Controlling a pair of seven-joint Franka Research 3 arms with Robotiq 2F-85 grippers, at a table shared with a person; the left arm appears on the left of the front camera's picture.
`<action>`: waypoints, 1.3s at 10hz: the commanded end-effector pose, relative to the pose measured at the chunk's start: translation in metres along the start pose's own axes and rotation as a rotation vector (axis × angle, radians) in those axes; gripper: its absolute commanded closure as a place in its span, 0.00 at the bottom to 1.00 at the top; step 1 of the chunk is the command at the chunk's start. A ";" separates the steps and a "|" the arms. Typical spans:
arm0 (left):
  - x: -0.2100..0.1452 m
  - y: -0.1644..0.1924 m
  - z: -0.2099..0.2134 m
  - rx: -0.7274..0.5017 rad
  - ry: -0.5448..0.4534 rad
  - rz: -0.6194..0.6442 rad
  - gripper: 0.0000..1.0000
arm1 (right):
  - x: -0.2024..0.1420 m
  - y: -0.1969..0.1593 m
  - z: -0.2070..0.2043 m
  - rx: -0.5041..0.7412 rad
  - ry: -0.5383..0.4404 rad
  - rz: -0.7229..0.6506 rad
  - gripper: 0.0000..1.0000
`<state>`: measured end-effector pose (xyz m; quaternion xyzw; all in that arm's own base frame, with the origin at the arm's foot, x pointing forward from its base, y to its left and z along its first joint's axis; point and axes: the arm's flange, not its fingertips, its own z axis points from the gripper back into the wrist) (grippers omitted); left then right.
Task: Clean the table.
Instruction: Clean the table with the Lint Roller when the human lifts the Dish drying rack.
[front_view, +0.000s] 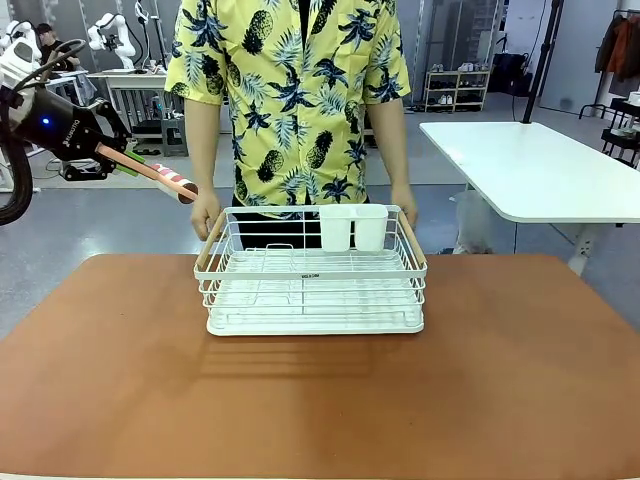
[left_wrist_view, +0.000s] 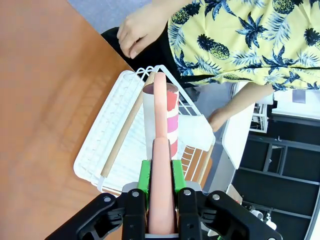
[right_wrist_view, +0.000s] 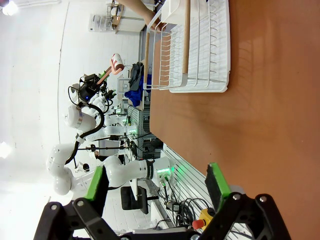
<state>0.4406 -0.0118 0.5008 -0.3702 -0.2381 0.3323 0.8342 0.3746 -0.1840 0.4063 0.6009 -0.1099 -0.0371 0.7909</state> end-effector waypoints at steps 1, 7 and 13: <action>0.000 0.000 0.001 -0.001 0.000 -0.001 0.88 | 0.000 0.002 0.000 0.007 0.000 0.008 0.00; 0.000 0.000 0.001 -0.001 0.000 -0.001 0.88 | 0.000 0.002 0.000 0.007 0.000 0.008 0.00; 0.000 0.000 0.001 -0.001 0.000 -0.001 0.88 | 0.000 0.002 0.000 0.007 0.000 0.008 0.00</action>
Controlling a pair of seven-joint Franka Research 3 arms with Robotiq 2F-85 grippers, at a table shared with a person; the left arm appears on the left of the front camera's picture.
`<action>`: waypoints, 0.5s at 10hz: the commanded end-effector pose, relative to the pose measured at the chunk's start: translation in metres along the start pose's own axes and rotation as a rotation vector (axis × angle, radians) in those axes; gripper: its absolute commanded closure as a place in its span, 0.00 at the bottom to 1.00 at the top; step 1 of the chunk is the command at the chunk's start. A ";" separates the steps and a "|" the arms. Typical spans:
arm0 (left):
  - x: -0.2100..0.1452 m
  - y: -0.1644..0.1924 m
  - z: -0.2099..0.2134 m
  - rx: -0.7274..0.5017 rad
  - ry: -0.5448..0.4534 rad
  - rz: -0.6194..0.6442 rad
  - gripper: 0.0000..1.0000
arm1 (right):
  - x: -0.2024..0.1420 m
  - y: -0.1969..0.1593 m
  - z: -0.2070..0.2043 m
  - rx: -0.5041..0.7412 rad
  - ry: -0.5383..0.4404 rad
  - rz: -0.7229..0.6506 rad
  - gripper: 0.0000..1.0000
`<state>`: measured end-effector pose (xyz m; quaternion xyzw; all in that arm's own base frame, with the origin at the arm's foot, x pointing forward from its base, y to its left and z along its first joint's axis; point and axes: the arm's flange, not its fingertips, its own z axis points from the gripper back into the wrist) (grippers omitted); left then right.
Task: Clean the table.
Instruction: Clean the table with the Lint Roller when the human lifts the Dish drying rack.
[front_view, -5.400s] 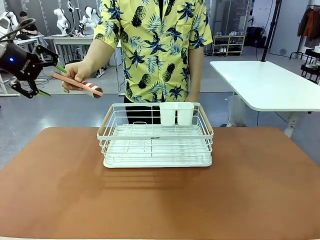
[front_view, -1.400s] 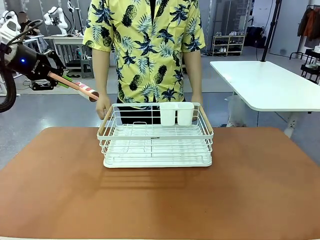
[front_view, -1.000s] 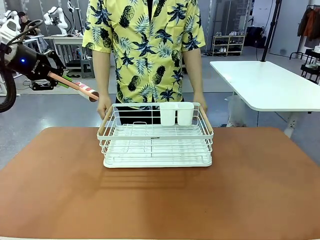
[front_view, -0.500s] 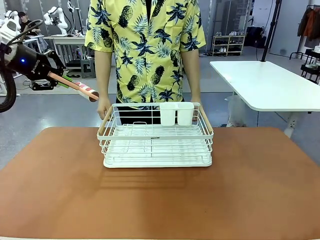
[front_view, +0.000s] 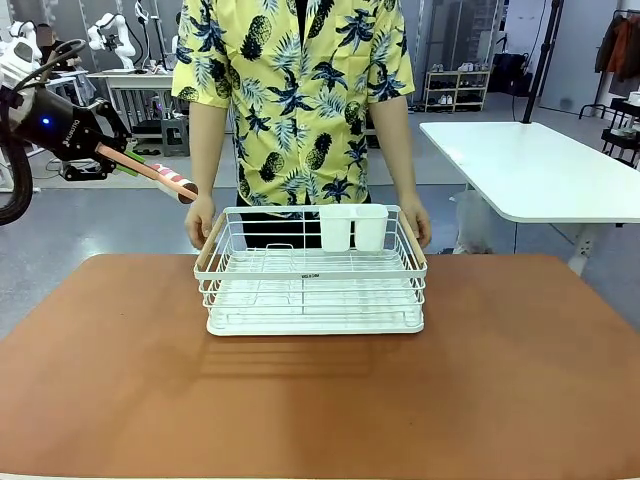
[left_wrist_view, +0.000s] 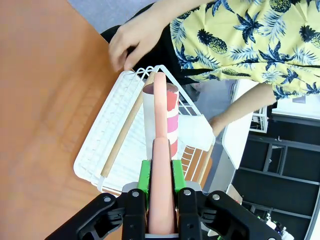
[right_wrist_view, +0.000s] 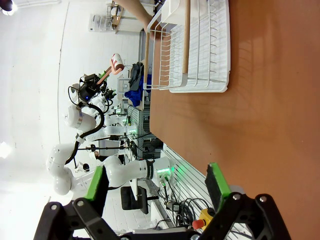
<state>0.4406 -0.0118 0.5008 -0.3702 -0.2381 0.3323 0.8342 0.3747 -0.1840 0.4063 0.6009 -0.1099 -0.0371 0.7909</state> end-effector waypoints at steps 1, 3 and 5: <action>0.000 0.000 0.001 -0.001 0.000 -0.001 0.88 | 0.000 0.002 0.000 0.007 0.000 0.008 0.00; 0.000 0.000 0.001 -0.001 0.000 -0.001 0.88 | 0.000 0.002 0.000 0.007 0.000 0.008 0.00; 0.000 0.000 0.001 -0.001 0.000 -0.001 0.88 | 0.000 0.002 0.000 0.007 0.000 0.008 0.00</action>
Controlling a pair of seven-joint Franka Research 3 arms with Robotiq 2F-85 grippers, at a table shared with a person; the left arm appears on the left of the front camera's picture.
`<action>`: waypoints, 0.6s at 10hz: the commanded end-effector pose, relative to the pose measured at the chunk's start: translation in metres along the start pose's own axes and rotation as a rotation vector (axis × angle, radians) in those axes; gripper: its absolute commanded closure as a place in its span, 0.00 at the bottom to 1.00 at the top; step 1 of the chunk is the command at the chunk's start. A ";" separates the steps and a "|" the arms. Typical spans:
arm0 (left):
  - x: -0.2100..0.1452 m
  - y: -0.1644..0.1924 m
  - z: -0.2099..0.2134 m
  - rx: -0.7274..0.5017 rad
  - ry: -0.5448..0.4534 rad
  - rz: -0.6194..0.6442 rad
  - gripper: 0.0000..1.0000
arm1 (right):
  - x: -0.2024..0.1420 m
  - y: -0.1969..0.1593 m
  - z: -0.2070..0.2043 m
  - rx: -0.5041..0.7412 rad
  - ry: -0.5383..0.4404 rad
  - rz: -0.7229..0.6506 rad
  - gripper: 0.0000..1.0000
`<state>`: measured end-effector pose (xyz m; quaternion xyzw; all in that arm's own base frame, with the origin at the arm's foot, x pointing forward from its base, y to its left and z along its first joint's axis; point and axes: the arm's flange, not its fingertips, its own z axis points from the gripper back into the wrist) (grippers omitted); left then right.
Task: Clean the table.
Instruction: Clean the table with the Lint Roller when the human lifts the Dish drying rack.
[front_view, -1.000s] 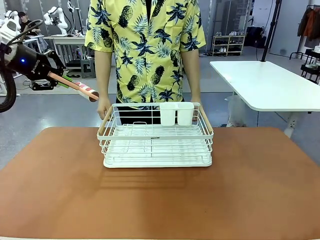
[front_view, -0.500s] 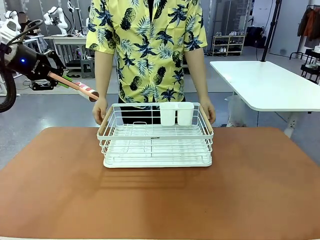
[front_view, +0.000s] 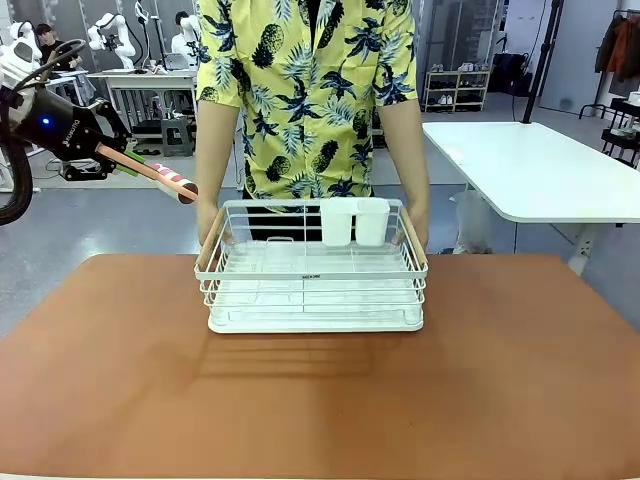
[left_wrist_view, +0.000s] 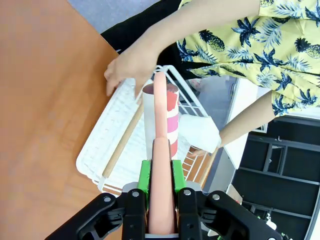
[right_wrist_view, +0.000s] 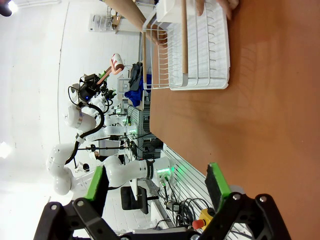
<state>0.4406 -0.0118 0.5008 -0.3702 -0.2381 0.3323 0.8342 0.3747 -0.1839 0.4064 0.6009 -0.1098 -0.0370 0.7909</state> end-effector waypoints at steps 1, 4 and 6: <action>0.000 0.000 0.001 -0.001 0.000 -0.001 0.88 | 0.000 0.002 0.001 0.007 0.000 0.007 0.00; 0.000 0.000 0.001 -0.001 0.000 -0.001 0.88 | 0.000 0.002 0.001 0.007 0.000 0.007 0.00; 0.000 0.000 0.001 -0.001 0.000 -0.001 0.88 | 0.000 0.002 0.001 0.007 0.000 0.007 0.00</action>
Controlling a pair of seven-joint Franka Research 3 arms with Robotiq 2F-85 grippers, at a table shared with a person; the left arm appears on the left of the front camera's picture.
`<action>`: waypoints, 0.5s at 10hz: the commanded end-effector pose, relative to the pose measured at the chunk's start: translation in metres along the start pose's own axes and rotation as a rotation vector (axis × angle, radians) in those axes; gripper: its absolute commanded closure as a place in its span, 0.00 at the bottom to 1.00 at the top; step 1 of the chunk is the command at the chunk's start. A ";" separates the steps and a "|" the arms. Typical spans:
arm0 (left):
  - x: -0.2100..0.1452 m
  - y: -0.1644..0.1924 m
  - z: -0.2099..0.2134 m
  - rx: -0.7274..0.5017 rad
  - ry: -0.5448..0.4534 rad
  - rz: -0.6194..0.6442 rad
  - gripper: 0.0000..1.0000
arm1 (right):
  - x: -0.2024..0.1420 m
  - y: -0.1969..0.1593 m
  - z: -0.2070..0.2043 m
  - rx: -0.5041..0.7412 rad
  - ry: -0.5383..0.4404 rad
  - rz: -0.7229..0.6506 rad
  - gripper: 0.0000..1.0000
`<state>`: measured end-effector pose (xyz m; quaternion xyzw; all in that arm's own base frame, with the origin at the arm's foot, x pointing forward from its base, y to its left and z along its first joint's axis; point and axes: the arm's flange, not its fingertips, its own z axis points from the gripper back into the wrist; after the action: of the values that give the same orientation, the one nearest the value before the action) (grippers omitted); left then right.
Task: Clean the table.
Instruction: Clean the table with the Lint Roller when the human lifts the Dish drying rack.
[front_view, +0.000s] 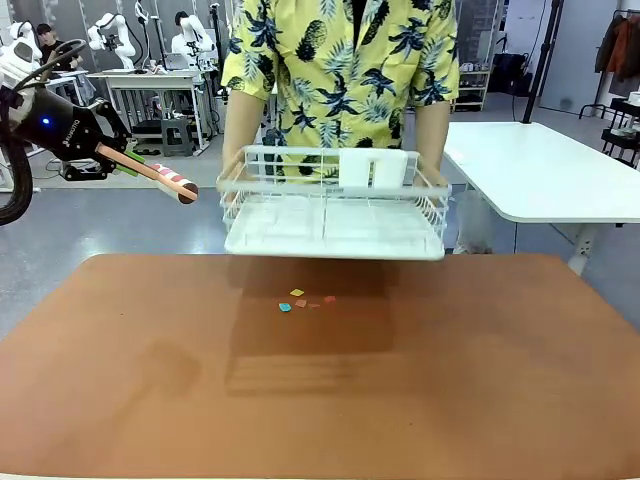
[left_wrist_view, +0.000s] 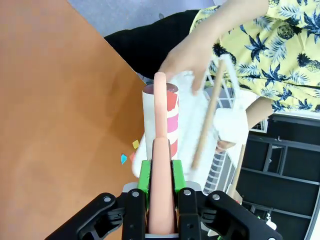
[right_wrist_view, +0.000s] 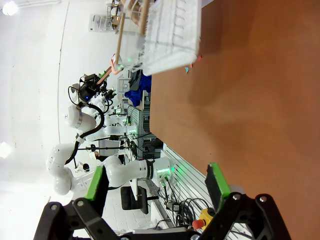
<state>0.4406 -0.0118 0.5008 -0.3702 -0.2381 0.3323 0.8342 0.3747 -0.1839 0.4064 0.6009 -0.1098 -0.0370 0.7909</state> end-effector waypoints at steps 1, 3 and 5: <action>0.000 0.000 0.001 -0.001 0.000 -0.001 0.88 | 0.000 0.002 0.001 0.007 0.000 0.007 0.00; 0.000 0.000 0.001 -0.001 0.000 -0.001 0.88 | 0.000 0.002 0.001 0.007 0.000 0.007 0.00; 0.000 0.000 0.001 -0.001 0.000 -0.001 0.88 | 0.000 0.002 0.001 0.007 0.000 0.007 0.00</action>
<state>0.4406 -0.0118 0.5008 -0.3702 -0.2381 0.3323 0.8342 0.3747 -0.1839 0.4064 0.6009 -0.1098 -0.0370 0.7909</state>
